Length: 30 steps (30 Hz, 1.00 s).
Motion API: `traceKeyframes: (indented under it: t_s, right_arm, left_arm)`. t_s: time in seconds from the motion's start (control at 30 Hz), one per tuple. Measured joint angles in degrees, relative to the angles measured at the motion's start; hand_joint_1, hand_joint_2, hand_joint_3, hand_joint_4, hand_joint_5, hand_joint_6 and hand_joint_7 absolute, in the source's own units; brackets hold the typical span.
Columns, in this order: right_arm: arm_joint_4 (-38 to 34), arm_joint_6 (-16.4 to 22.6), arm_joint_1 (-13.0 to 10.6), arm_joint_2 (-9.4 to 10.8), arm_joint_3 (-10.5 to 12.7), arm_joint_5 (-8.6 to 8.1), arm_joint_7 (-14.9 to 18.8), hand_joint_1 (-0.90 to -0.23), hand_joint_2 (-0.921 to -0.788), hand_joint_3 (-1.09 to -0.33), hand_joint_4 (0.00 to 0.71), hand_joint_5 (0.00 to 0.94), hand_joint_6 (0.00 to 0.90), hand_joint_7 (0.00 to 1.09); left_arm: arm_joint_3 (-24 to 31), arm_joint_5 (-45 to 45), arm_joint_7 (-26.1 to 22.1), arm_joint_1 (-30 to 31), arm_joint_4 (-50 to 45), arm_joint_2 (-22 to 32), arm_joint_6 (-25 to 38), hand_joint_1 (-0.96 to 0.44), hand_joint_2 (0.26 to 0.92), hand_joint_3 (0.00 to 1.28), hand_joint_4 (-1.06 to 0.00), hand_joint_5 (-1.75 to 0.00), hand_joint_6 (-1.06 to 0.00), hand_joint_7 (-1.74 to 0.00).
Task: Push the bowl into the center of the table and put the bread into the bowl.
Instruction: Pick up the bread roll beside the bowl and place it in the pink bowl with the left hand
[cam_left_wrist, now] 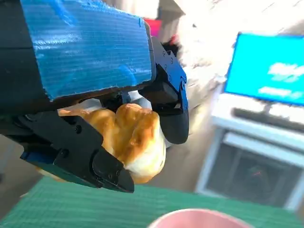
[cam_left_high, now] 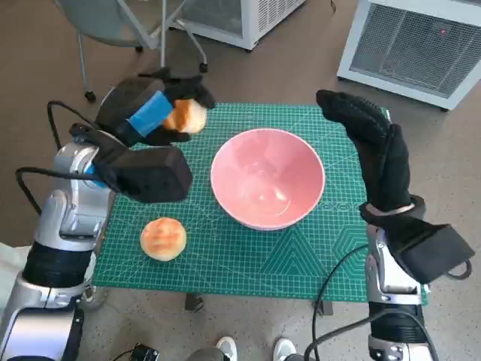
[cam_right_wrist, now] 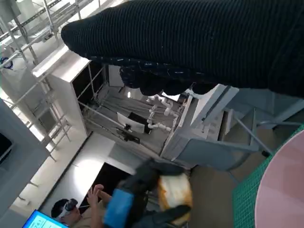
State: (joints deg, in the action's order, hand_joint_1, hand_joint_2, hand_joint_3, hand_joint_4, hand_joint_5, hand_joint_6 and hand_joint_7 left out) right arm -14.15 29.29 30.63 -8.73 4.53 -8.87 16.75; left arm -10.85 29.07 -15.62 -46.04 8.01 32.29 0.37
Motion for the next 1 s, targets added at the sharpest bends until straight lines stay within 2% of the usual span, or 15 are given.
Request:
traceKeyframes:
  t_s: [0.3, 0.47, 0.77, 1.0]
  right_arm:
    - [0.2, 0.0, -0.1, 0.1, 0.1, 0.02, -0.2, -0.725, -0.921, -0.744, 0.175, 0.0, -0.001, 0.55]
    - [0.2, 0.2, -0.3, 0.2, 0.2, 0.07, -0.6, -0.725, -0.921, -0.743, 0.173, 0.0, -0.001, 0.56]
    - [0.2, 0.9, -0.4, 0.3, 0.4, 0.17, -1.3, -0.725, -0.921, -0.741, 0.173, 0.0, -0.001, 0.56]
    - [0.1, 1.4, -0.5, 0.4, 0.4, 0.19, -1.6, -0.721, -0.921, -0.741, 0.173, 0.0, -0.001, 0.56]
  left_arm:
    - [-4.2, 0.2, -0.9, -0.3, -0.6, -4.7, -2.9, 0.0, 0.914, 0.03, -0.78, -1.11, -0.65, -1.1]
    - [-7.2, 0.7, -1.4, -1.7, 2.1, -7.6, -5.8, 0.0, 0.915, 0.03, -0.78, -1.1, -0.65, -1.1]
    - [-11.4, 3.6, 0.7, -5.3, 13.3, -12.1, -12.5, 0.0, 0.919, 0.03, -0.76, -1.12, -0.65, -1.11]
    - [-13.6, 5.1, 2.3, -7.2, 22.3, -15.3, -13.6, 0.0, 0.92, 0.04, -0.74, -1.15, -0.63, -1.12]
